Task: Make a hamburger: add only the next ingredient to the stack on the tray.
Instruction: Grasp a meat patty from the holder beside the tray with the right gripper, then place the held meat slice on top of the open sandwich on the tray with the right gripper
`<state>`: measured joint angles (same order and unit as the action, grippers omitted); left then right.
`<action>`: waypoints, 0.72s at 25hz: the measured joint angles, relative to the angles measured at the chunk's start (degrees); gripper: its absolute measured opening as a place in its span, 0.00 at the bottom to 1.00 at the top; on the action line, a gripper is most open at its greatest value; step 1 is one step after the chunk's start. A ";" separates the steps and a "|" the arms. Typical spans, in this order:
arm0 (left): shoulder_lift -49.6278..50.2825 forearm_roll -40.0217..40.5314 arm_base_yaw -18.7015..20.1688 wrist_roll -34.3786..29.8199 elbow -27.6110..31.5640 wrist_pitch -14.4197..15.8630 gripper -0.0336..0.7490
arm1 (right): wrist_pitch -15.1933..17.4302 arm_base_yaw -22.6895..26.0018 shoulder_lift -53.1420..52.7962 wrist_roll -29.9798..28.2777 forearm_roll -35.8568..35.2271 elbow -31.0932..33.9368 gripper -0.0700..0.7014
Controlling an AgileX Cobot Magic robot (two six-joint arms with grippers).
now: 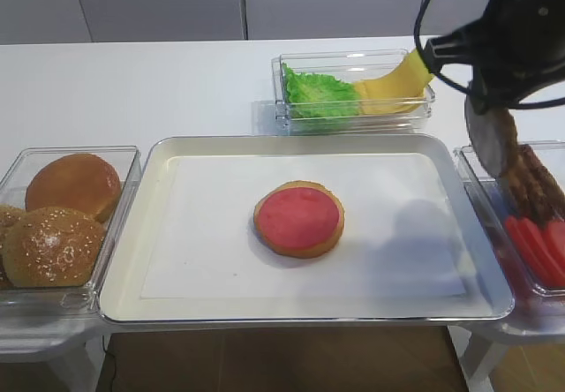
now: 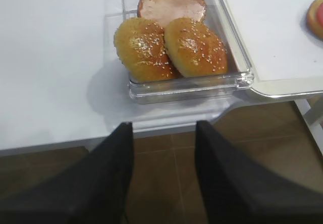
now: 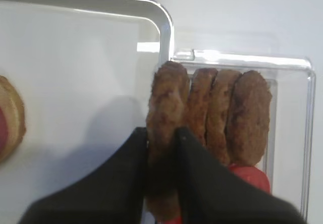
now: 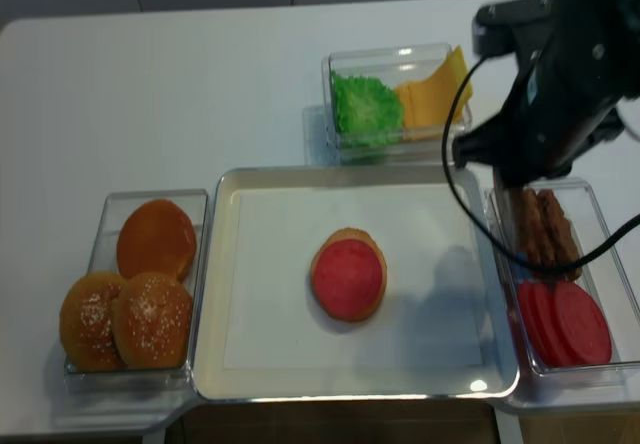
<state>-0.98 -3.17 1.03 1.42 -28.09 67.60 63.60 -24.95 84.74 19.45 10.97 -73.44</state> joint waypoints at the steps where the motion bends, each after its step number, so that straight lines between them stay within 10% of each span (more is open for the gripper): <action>1: 0.00 0.00 0.00 0.00 0.00 0.00 0.43 | 0.47 -0.69 -0.84 0.00 0.55 -0.81 0.28; 9: 0.00 0.00 0.00 0.00 0.00 0.00 0.43 | 3.47 -10.35 -3.52 1.54 4.12 -6.27 0.28; 18: 0.00 0.00 0.00 0.00 0.00 0.00 0.43 | -0.78 -23.15 2.96 6.96 8.32 -6.48 0.28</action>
<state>-0.98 -3.17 1.03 1.42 -28.09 67.60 62.82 -48.11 87.70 26.41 19.29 -79.92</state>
